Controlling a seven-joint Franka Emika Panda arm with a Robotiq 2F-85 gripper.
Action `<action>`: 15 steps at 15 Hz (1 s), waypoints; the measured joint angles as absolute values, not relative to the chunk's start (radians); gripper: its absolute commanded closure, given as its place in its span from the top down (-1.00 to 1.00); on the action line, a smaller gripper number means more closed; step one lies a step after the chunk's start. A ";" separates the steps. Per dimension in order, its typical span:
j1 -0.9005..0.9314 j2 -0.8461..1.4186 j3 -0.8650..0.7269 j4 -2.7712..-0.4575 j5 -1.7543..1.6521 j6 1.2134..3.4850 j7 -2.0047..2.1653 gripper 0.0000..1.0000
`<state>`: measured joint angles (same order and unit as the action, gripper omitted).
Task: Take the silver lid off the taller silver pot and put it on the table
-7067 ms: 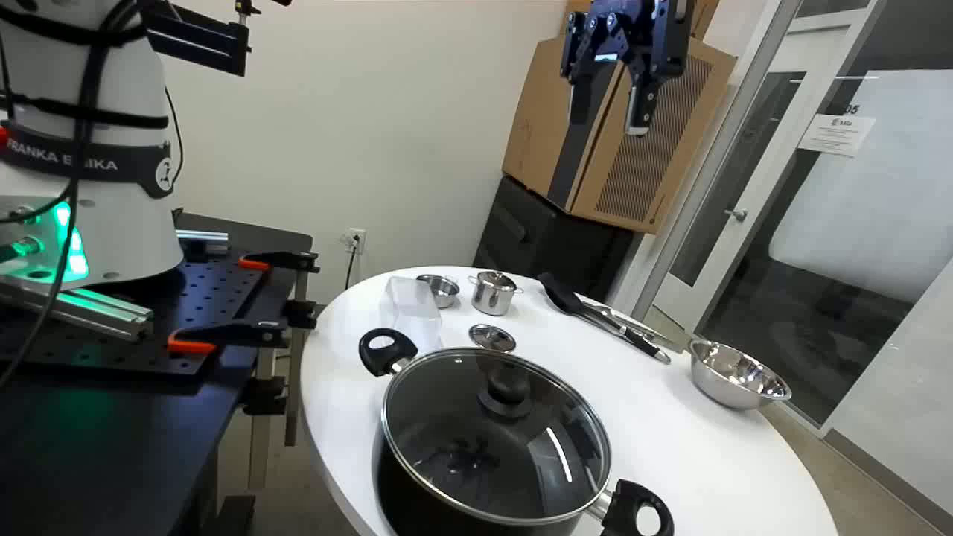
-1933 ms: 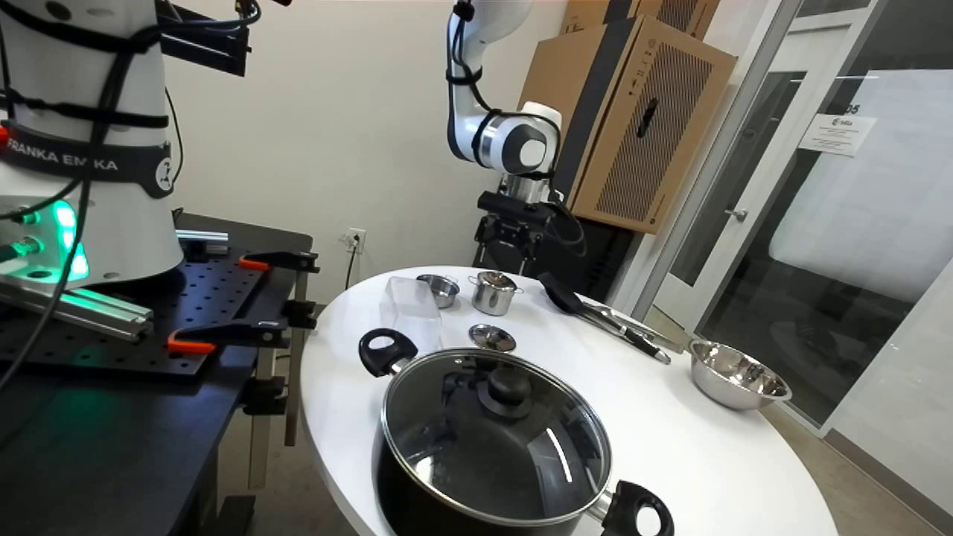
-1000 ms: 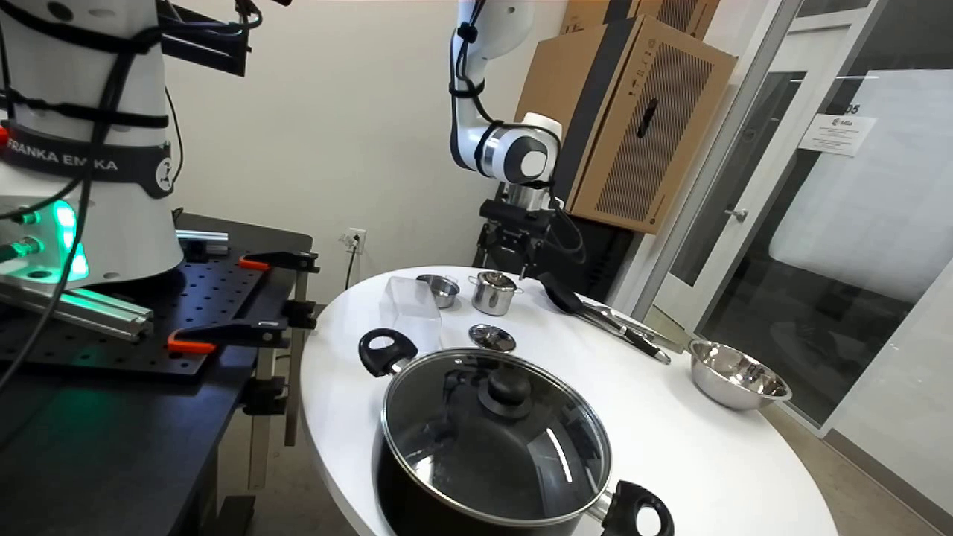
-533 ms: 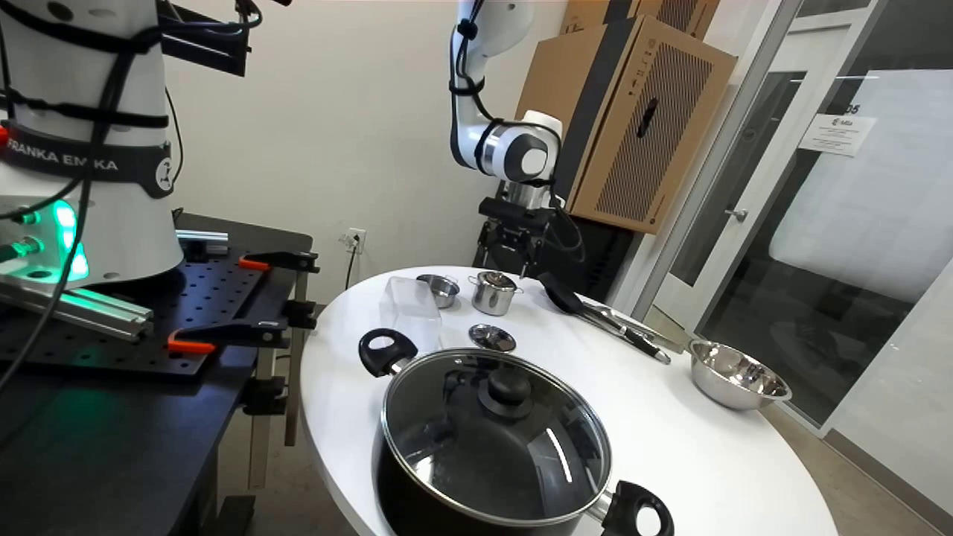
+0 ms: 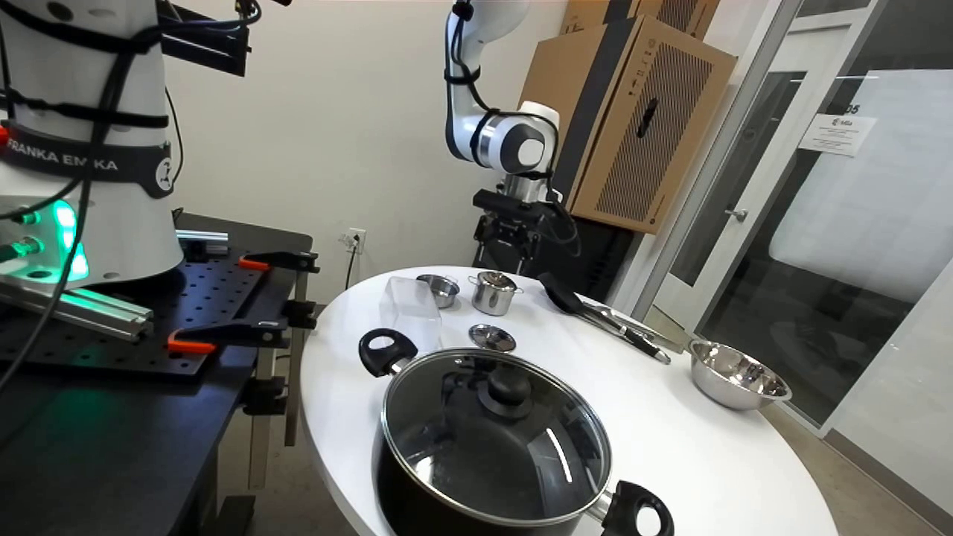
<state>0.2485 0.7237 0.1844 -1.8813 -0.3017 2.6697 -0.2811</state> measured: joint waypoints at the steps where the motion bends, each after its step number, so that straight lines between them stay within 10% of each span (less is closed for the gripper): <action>1: 0.248 0.718 0.182 -1.890 -0.302 2.670 -0.274 1.00; 15: 0.256 0.706 0.158 -1.919 -0.302 2.670 -0.252 0.83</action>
